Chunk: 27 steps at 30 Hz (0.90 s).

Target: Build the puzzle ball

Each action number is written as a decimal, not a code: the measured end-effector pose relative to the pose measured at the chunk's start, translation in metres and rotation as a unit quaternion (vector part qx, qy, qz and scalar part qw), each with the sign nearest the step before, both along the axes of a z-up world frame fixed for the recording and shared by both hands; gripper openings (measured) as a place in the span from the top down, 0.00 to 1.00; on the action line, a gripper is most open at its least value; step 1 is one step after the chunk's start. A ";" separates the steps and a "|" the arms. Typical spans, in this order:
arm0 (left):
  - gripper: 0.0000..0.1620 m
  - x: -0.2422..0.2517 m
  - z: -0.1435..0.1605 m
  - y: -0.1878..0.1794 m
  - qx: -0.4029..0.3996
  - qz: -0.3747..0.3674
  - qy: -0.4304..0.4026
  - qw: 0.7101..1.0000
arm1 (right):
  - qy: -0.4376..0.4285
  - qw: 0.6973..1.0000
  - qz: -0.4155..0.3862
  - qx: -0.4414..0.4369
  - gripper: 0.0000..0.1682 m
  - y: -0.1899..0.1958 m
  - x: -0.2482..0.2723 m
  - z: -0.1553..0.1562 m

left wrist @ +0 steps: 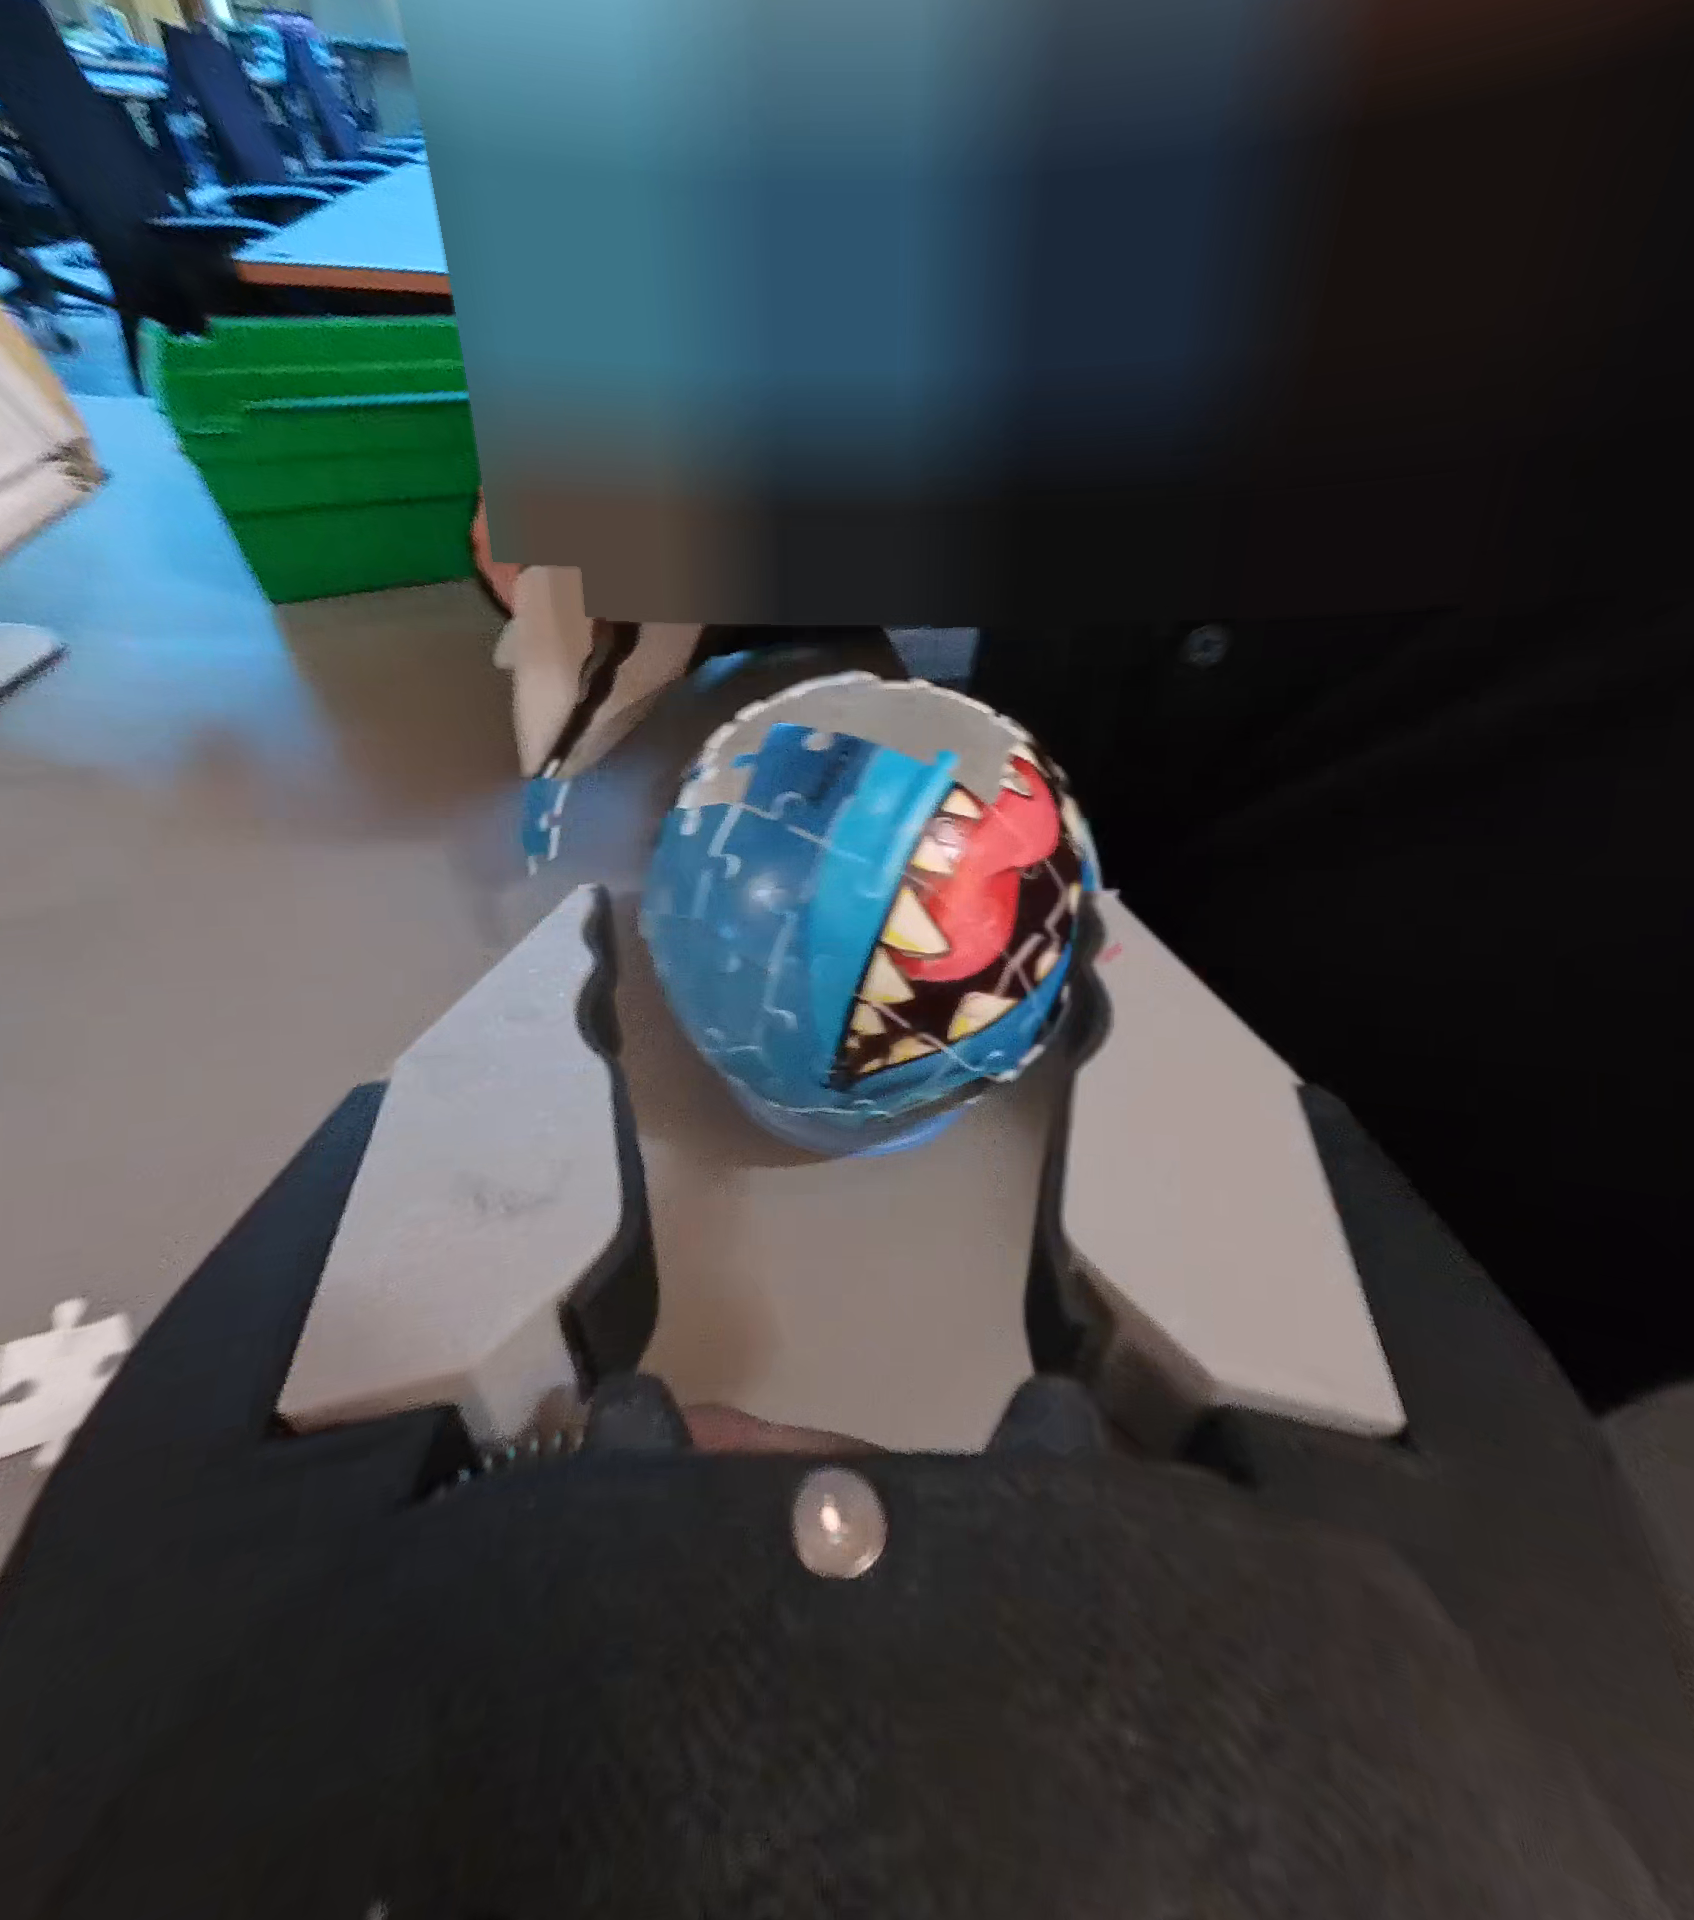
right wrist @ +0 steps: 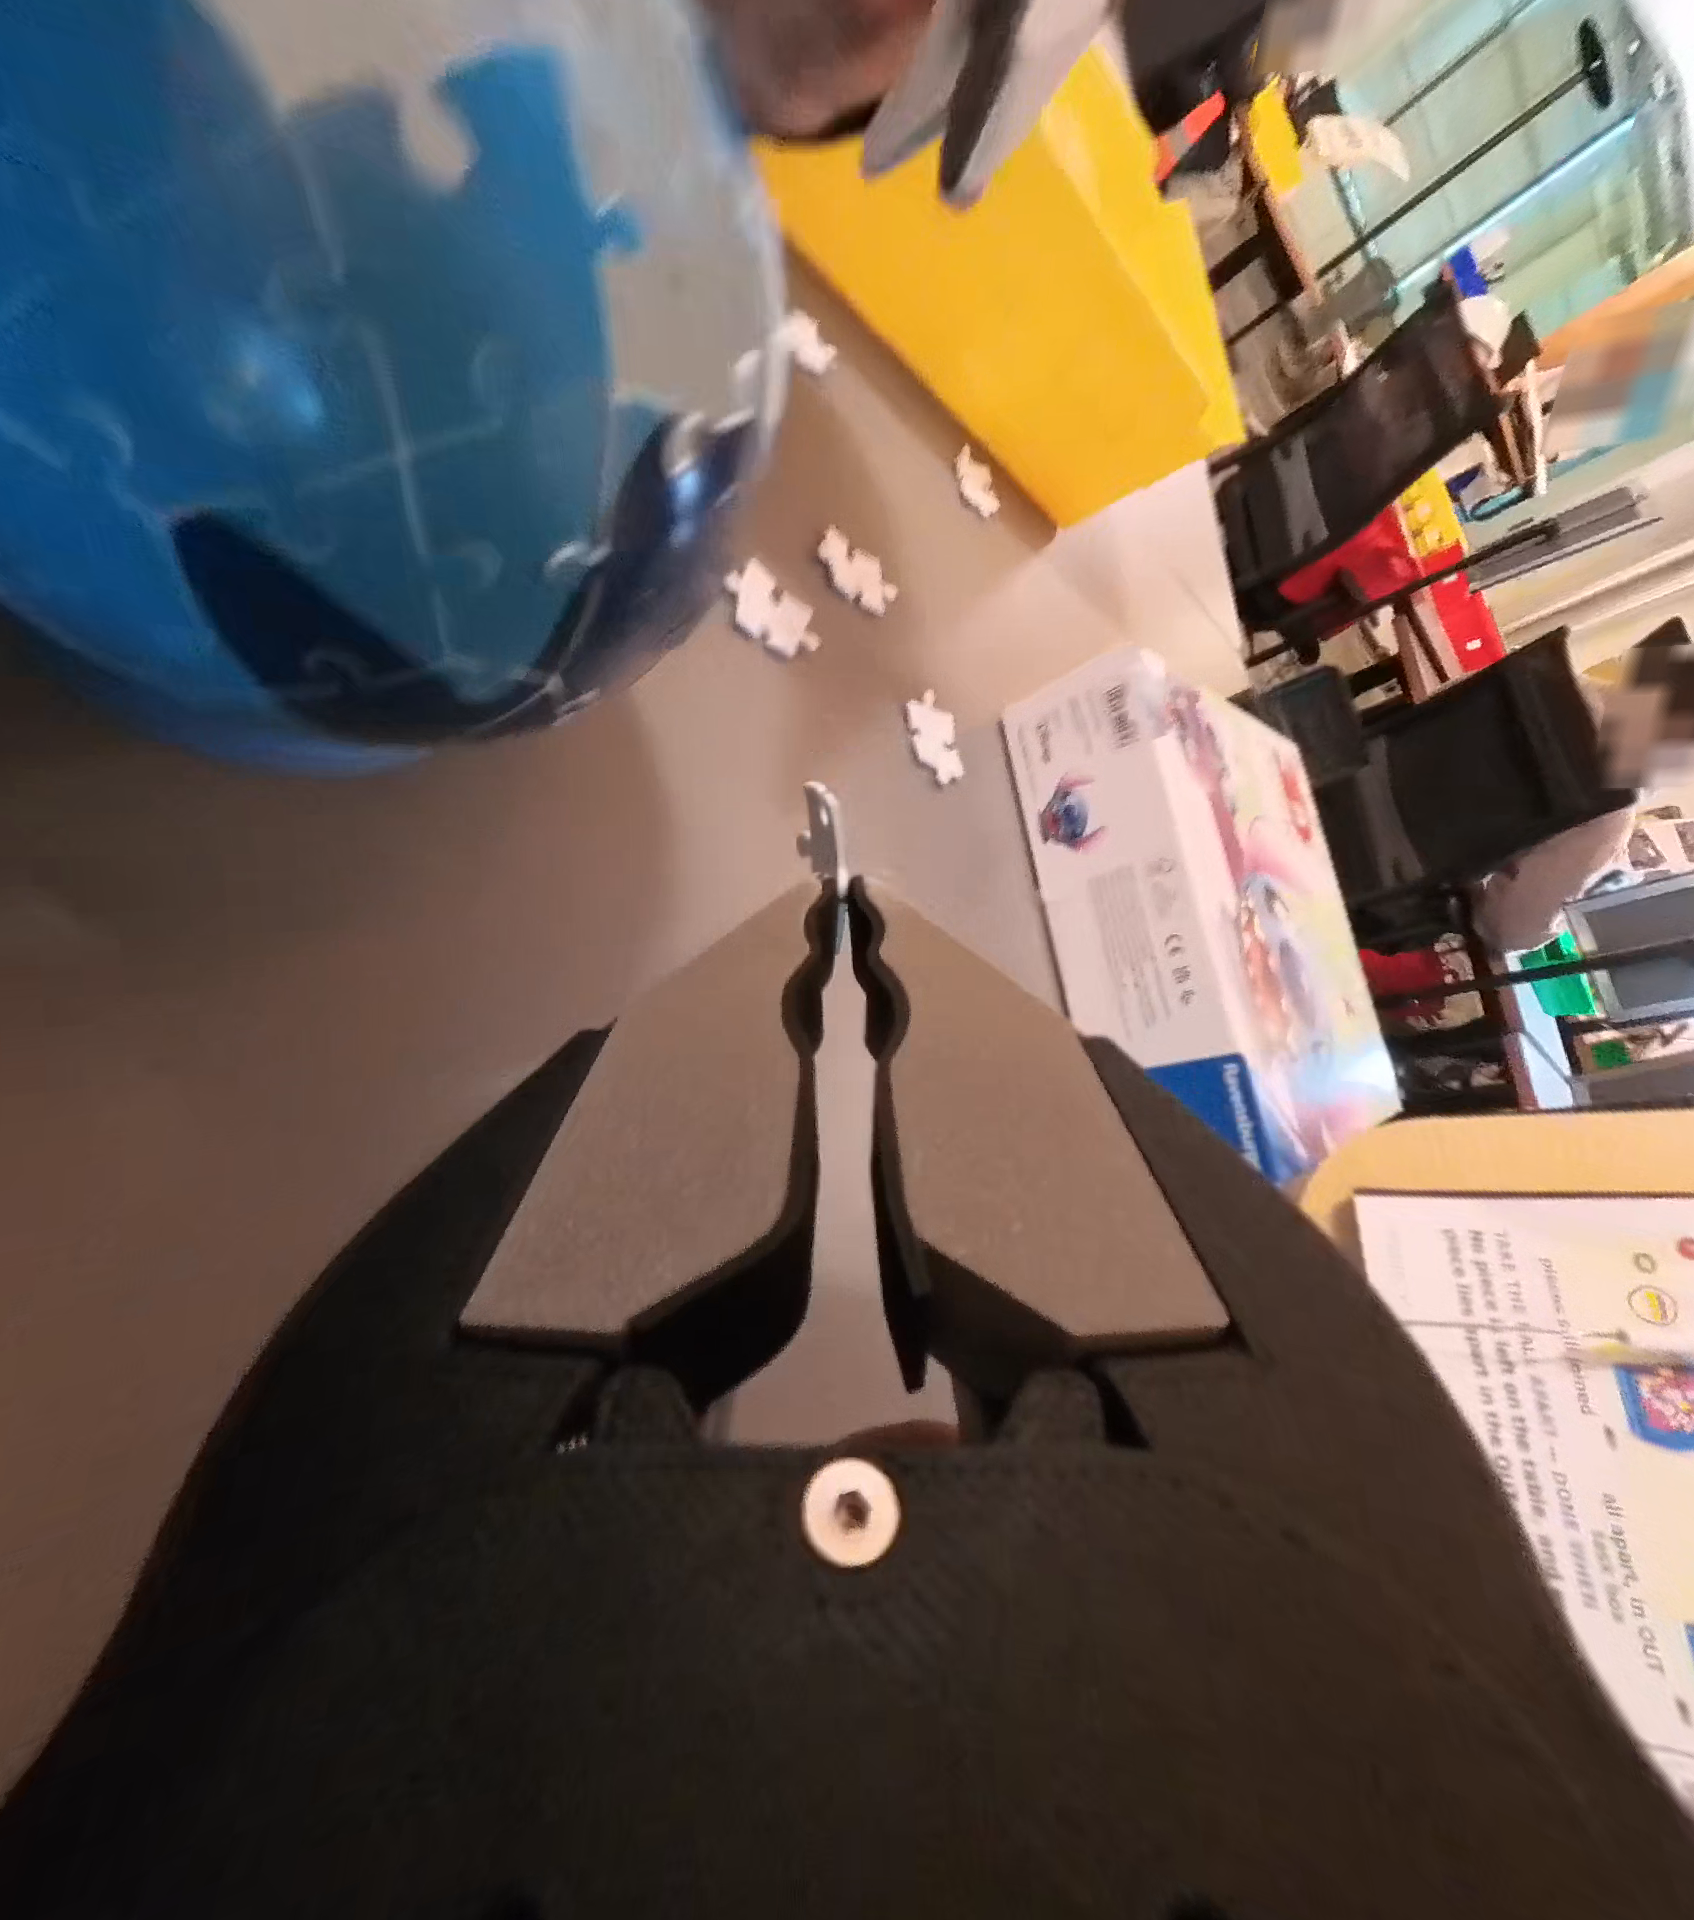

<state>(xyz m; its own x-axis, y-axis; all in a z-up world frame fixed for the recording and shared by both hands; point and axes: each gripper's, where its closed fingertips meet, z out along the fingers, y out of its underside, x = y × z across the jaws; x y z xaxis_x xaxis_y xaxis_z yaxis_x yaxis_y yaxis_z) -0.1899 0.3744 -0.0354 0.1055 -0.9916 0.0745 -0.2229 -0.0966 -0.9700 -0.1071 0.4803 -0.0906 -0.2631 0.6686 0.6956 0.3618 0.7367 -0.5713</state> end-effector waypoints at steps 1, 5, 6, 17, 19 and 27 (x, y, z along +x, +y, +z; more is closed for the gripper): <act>0.43 0.005 -0.006 -0.005 0.003 -0.007 0.015 1.000 | -0.008 1.000 0.002 0.011 1.00 -0.003 0.001 -0.008; 0.35 0.026 -0.033 -0.017 -0.013 -0.011 0.070 0.997 | -0.020 0.999 0.001 0.042 1.00 -0.007 0.005 -0.026; 0.32 0.030 -0.039 -0.016 -0.016 -0.004 0.081 0.997 | -0.014 0.999 -0.003 0.042 1.00 -0.006 0.006 -0.026; 0.38 0.033 -0.050 -0.012 0.147 0.077 0.121 0.979 | 0.071 0.997 0.003 -0.035 1.00 -0.009 0.003 0.015; 0.44 0.030 -0.043 -0.013 0.186 0.076 0.113 0.973 | 0.084 0.996 0.009 -0.031 1.00 -0.011 0.003 0.023; 0.35 0.024 -0.023 -0.010 0.120 0.062 0.059 0.989 | 0.113 0.993 0.044 0.009 1.00 -0.038 0.002 0.057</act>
<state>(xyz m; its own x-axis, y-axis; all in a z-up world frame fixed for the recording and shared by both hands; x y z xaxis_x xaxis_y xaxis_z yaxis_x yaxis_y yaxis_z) -0.1662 0.3644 -0.0587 0.2207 -0.9581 -0.1824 -0.3373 0.1005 -0.9360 -0.1054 0.4419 -0.0340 -0.1562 0.6369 0.7550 0.1591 0.7706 -0.6172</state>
